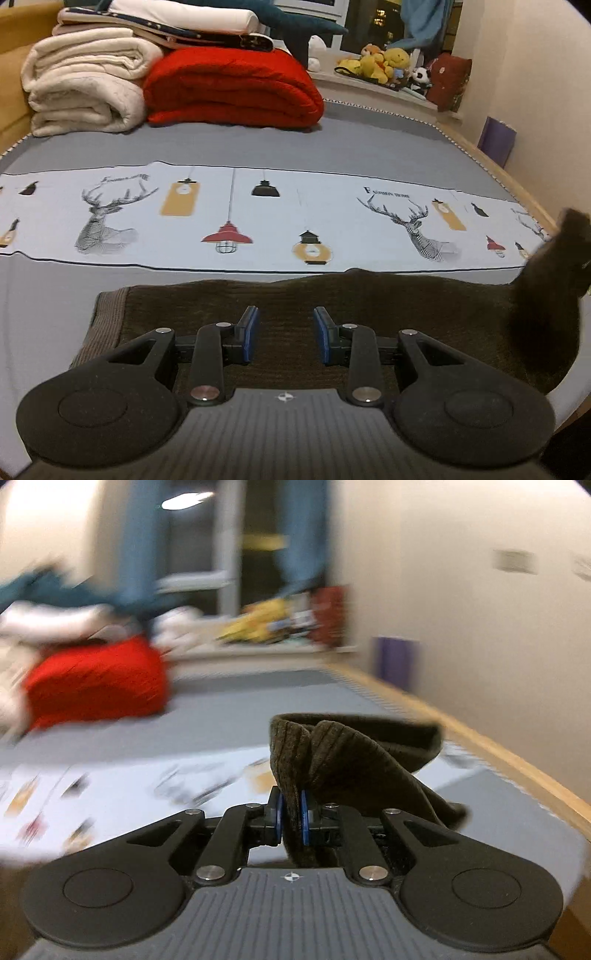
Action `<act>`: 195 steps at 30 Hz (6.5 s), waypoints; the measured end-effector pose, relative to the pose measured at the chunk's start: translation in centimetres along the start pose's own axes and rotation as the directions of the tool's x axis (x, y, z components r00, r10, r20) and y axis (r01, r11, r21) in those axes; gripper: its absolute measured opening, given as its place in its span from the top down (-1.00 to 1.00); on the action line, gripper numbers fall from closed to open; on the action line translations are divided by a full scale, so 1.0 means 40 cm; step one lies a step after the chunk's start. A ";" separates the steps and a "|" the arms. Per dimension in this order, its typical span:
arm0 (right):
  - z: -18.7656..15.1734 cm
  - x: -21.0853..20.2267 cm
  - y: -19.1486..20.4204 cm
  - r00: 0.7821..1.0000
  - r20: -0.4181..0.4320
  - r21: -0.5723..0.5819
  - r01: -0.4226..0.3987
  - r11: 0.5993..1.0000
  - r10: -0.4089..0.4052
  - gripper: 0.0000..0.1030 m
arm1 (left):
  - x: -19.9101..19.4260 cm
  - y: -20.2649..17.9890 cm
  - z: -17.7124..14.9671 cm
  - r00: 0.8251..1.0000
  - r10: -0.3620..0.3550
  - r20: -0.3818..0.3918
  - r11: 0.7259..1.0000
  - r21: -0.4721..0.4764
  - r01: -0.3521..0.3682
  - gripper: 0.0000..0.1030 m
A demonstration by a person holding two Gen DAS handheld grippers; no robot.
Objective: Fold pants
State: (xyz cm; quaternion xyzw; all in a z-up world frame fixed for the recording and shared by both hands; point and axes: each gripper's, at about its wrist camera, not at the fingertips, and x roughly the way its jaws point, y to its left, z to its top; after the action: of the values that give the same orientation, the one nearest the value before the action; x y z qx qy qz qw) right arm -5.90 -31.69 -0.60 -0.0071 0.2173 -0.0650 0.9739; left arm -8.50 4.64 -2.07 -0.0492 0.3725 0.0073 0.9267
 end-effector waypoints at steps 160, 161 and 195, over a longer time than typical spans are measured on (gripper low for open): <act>-0.244 0.169 -0.155 0.790 -0.593 0.285 0.023 0.958 0.157 0.13 | 0.127 -0.199 -0.119 0.991 -0.137 0.008 0.968 0.215 0.132 -0.45; -0.240 0.166 -0.158 0.795 -0.584 0.291 0.021 0.957 0.161 0.19 | 0.126 -0.194 -0.113 0.988 -0.151 0.005 0.969 0.199 0.147 -0.45; -0.180 -0.173 0.254 0.674 -0.283 -0.458 -0.720 0.522 0.682 0.36 | 0.181 -0.152 -0.054 0.947 -0.293 -0.131 0.955 -0.005 0.295 0.63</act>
State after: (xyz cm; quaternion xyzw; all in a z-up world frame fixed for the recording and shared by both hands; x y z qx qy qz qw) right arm -13.92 -20.62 -4.64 -0.1879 0.2433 0.3952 0.8656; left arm -4.45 -1.80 -8.09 -0.0978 0.4208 -0.1368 0.8914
